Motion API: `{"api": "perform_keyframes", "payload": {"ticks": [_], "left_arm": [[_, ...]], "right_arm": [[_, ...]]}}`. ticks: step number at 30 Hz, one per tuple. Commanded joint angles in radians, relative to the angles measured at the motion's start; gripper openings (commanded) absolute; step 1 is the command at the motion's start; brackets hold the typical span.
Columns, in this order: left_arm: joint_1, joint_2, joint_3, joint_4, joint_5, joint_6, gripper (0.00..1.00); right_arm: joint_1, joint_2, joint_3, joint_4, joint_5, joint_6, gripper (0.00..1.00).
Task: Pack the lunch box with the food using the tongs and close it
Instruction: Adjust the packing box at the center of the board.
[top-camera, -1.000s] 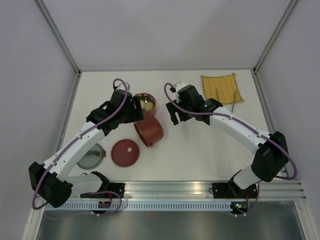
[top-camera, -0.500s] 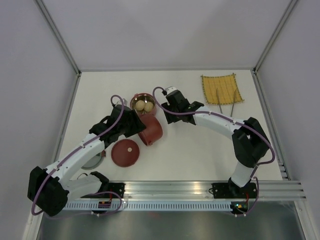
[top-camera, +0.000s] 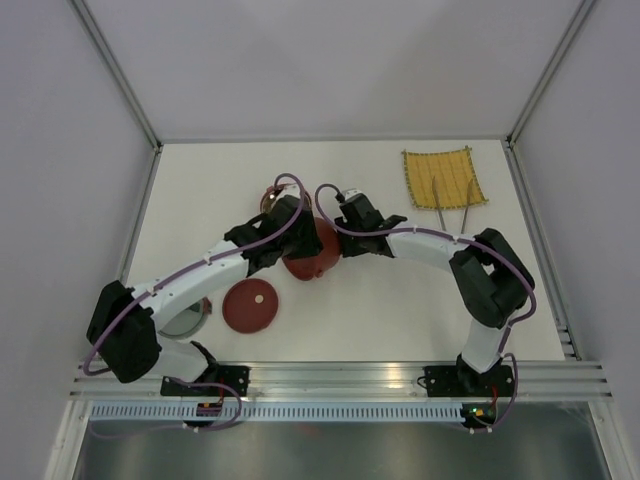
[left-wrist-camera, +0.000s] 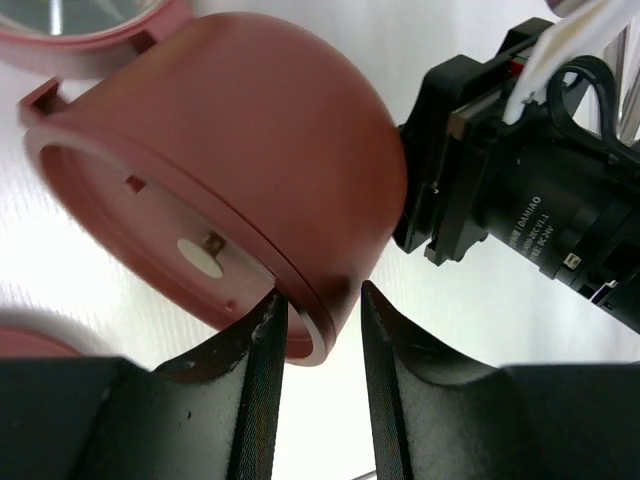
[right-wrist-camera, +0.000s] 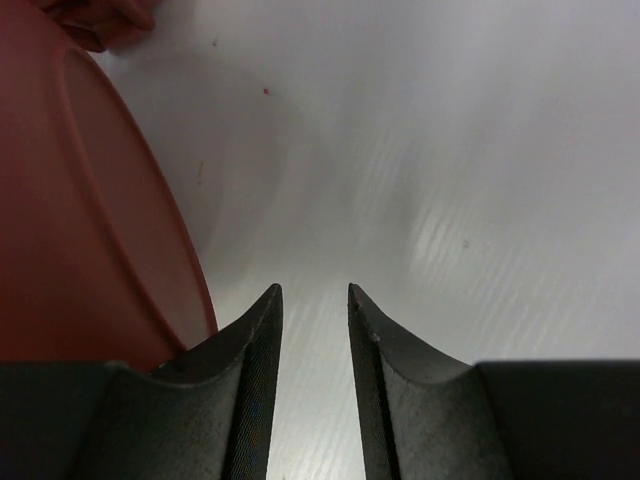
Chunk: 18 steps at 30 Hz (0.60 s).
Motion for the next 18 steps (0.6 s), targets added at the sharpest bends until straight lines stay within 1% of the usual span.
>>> {"api": "perform_keyframes", "payload": {"ticks": [1, 2, 3, 4, 5, 6, 7, 8, 9, 11, 12, 14, 15, 18], "left_arm": [[-0.059, 0.075, 0.144, 0.087, -0.018, 0.086, 0.40], [-0.062, 0.097, 0.165, 0.082, -0.016, 0.097, 0.40], [-0.071, 0.129, 0.183, 0.069, -0.015, 0.113, 0.39], [-0.076, 0.146, 0.214, 0.062, -0.018, 0.123, 0.39], [-0.082, 0.158, 0.228, 0.058, -0.019, 0.133, 0.39], [-0.090, 0.172, 0.240, 0.040, -0.023, 0.143, 0.39], [-0.091, 0.201, 0.261, 0.038, -0.010, 0.149, 0.39], [-0.091, 0.213, 0.274, 0.030, -0.004, 0.159, 0.39], [-0.091, 0.230, 0.286, 0.017, -0.004, 0.166, 0.39], [-0.091, 0.273, 0.326, 0.007, 0.000, 0.186, 0.39], [-0.091, 0.287, 0.343, 0.004, 0.000, 0.190, 0.39], [-0.088, 0.328, 0.390, -0.004, -0.001, 0.206, 0.39], [-0.087, 0.342, 0.422, -0.008, -0.001, 0.210, 0.39], [-0.074, 0.390, 0.467, -0.013, 0.014, 0.221, 0.39]], "right_arm": [[0.032, -0.105, -0.079, 0.076, -0.140, 0.056, 0.39], [0.032, -0.125, -0.096, 0.068, -0.133, 0.066, 0.39], [0.032, -0.162, -0.109, 0.007, -0.098, 0.103, 0.41], [0.031, -0.179, -0.113, -0.050, 0.014, 0.115, 0.41], [0.023, -0.196, -0.115, -0.103, 0.069, 0.131, 0.41], [0.008, -0.237, -0.119, -0.198, 0.106, 0.154, 0.41], [-0.049, -0.264, -0.129, -0.238, 0.136, 0.160, 0.40], [-0.089, -0.294, -0.130, -0.272, 0.134, 0.163, 0.40], [-0.176, -0.356, -0.121, -0.320, 0.128, 0.131, 0.40], [-0.233, -0.413, -0.089, -0.361, 0.172, 0.100, 0.42], [-0.250, -0.458, -0.051, -0.390, 0.191, 0.086, 0.45], [-0.252, -0.479, -0.012, -0.412, 0.188, 0.063, 0.50], [-0.252, -0.483, 0.015, -0.424, 0.176, 0.059, 0.50], [-0.252, -0.461, 0.020, -0.423, 0.144, 0.053, 0.51]]}}
